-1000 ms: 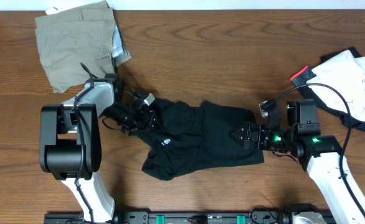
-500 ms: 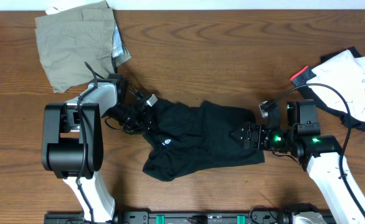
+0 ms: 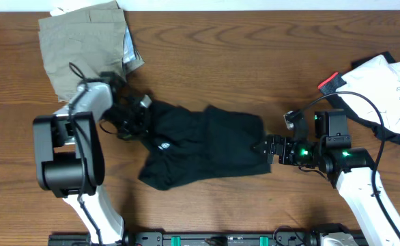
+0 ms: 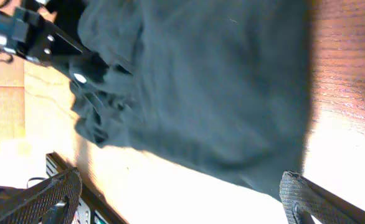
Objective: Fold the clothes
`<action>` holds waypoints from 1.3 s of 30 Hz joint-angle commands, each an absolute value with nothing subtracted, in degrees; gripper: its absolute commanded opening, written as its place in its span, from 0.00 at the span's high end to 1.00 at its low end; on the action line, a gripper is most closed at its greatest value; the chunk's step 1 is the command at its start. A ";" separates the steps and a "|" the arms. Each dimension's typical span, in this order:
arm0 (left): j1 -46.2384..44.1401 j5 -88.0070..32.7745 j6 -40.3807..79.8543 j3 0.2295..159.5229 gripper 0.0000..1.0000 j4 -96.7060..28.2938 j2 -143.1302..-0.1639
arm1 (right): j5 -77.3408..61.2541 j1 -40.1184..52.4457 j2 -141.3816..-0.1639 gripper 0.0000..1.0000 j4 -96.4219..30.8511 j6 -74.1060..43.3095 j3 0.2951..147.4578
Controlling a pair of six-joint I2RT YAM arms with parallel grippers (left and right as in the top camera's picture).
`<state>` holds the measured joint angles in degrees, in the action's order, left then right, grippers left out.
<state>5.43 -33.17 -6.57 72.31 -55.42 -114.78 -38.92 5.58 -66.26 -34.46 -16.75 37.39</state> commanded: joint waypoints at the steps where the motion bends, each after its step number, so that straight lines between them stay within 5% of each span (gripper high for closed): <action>1: 7.99 -27.77 -3.05 76.31 0.94 -57.63 -115.61 | -38.48 6.46 -66.35 0.01 -34.33 -15.14 37.50; 21: 7.20 -27.79 3.79 89.38 0.94 -71.40 -107.66 | -28.60 6.46 -66.52 0.01 -34.00 -15.86 37.47; 39: -11.60 -26.96 14.81 89.38 0.94 -68.71 -99.59 | -27.44 6.46 -75.44 0.01 -32.14 -16.47 37.47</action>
<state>-8.75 -27.86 10.33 87.90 -69.65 -100.29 -27.73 5.58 -74.61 -32.29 -16.10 37.39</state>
